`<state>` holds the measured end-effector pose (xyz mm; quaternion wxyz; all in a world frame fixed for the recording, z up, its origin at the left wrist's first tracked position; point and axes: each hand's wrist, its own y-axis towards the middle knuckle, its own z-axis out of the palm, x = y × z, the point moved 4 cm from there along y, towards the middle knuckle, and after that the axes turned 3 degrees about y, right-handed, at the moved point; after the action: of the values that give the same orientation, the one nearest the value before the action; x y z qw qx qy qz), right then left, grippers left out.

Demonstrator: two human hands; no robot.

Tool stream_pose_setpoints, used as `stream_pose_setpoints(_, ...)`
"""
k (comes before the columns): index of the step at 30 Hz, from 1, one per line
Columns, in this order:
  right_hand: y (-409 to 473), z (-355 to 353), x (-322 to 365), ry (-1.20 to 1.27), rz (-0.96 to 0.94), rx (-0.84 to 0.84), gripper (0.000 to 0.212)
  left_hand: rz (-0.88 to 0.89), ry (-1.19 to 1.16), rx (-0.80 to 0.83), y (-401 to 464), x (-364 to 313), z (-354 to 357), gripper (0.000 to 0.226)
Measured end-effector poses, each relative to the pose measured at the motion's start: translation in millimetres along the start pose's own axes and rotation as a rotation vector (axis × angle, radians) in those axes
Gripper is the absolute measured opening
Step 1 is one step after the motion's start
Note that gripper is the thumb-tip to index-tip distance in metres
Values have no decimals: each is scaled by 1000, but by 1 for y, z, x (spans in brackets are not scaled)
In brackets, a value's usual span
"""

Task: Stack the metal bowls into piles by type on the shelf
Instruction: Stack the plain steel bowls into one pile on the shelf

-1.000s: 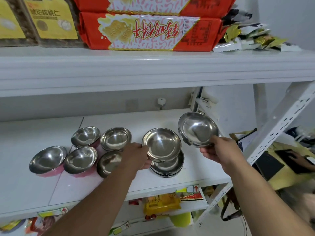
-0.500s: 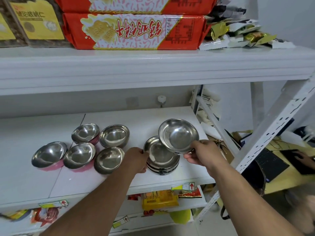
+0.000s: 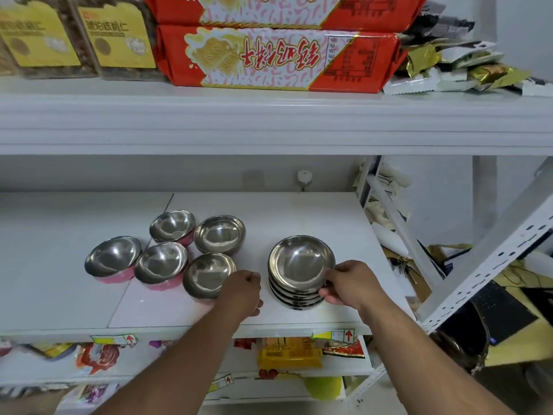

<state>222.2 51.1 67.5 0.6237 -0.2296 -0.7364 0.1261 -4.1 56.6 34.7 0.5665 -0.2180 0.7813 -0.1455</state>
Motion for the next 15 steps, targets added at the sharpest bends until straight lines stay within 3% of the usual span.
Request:
stream_pose_setpoints(8,-4,-13,20,-210,-239,-186,27,9,-53,-10,-11,7,-4,23)
stream_pose_setpoints(15,-22,31,52,-222,-382,-7,11,86,-83,-193,-21,-8,-37,24)
